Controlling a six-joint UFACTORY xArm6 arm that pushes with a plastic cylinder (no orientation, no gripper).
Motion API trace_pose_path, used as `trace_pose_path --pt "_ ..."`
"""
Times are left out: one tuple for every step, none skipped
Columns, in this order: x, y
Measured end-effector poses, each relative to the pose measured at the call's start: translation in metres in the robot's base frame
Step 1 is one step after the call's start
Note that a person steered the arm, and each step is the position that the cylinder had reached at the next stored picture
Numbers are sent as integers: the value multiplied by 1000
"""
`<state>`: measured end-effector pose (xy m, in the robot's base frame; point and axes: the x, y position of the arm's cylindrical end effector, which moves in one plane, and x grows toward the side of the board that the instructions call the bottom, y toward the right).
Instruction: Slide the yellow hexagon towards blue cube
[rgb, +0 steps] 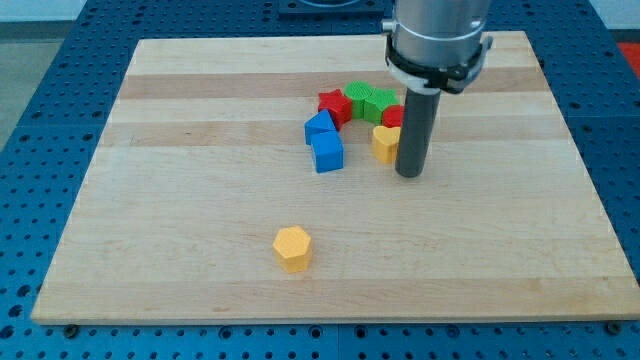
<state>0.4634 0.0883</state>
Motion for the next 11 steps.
trace_pose_path --pt "49 0" --pt "92 -4" --pt "127 -21" --pt "154 -57" --pt "155 -94" --pt "155 -139" --pt "152 -171" --pt "140 -174" --pt "120 -161" --pt "99 -145" --pt "92 -119"
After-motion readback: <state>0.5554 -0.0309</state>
